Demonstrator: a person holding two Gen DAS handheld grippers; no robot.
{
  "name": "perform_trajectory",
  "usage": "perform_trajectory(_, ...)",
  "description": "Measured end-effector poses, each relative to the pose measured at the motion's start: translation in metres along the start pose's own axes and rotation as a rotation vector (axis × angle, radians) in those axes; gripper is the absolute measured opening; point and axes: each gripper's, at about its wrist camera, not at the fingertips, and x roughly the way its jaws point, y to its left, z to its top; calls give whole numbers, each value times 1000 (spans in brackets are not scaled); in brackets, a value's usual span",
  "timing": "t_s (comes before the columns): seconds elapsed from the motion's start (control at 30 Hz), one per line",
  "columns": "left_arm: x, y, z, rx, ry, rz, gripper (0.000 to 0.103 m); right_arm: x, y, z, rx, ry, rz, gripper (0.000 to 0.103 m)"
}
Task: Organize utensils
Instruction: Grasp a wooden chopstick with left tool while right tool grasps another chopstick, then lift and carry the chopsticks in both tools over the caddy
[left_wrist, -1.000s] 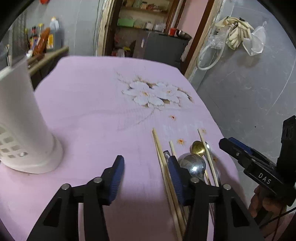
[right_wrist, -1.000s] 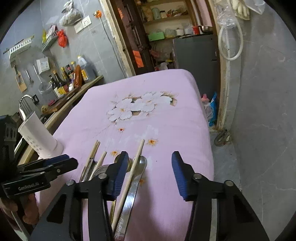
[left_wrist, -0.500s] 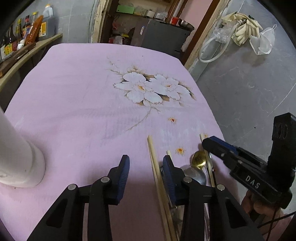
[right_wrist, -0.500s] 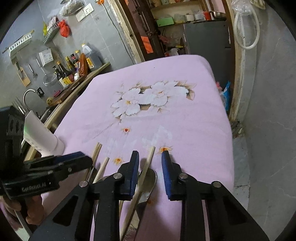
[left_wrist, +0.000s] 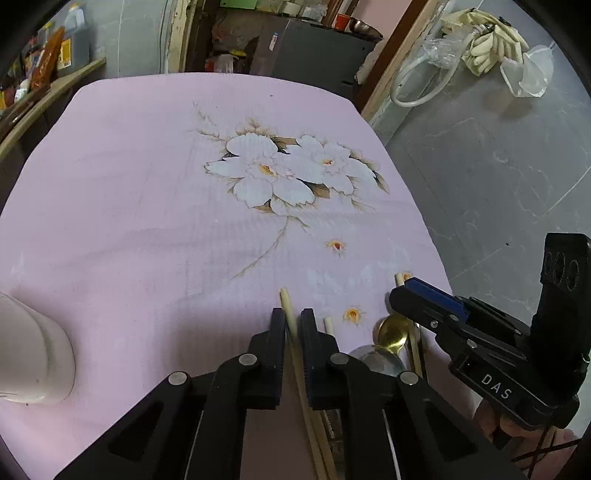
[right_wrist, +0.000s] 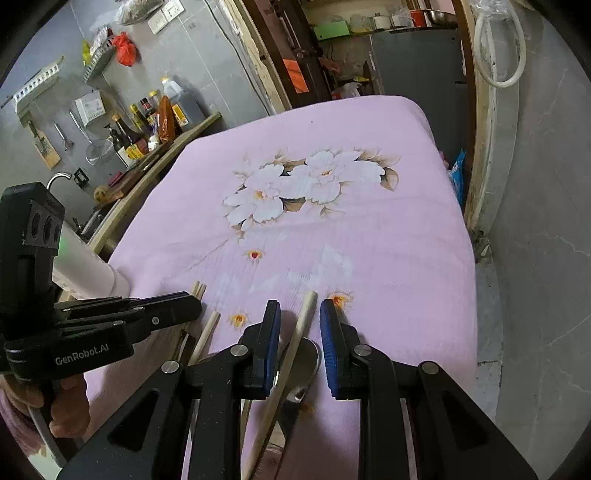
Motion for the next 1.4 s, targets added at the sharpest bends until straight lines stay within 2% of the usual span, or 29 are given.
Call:
perform_trajectory(0.13, -3, 3, 3, -32, -1, -18, 7, 4, -2, 8, 44, 40, -14, 6)
perform_trajectory(0.23, -12, 4, 5, -39, -23, -30, 5, 2, -11, 9, 126, 36, 27, 4)
perform_trajectory(0.57, -68, 16, 7, -32, -115, -82, 5, -55, -3, 8, 275, -125, 141, 4)
perform_trajectory(0.7, -99, 24, 2, -31, -161, -110, 5, -83, 18, 6, 257, -197, 130, 4)
perform_trajectory(0.83, -128, 33, -5, -29, -198, -132, 5, -102, 39, 3, 215, -240, 75, 4)
perform_trajectory(1.1, -185, 61, -4, -33, -275, -170, 5, -141, 82, 10, 248, -425, 117, 4)
perform_trajectory(1.17, -202, 71, 1, -31, -302, -171, 5, -149, 104, 20, 236, -496, 133, 4)
perform_trajectory(1.4, -272, 117, 25, -22, -418, -157, 5, -162, 172, 60, 186, -663, 212, 4)
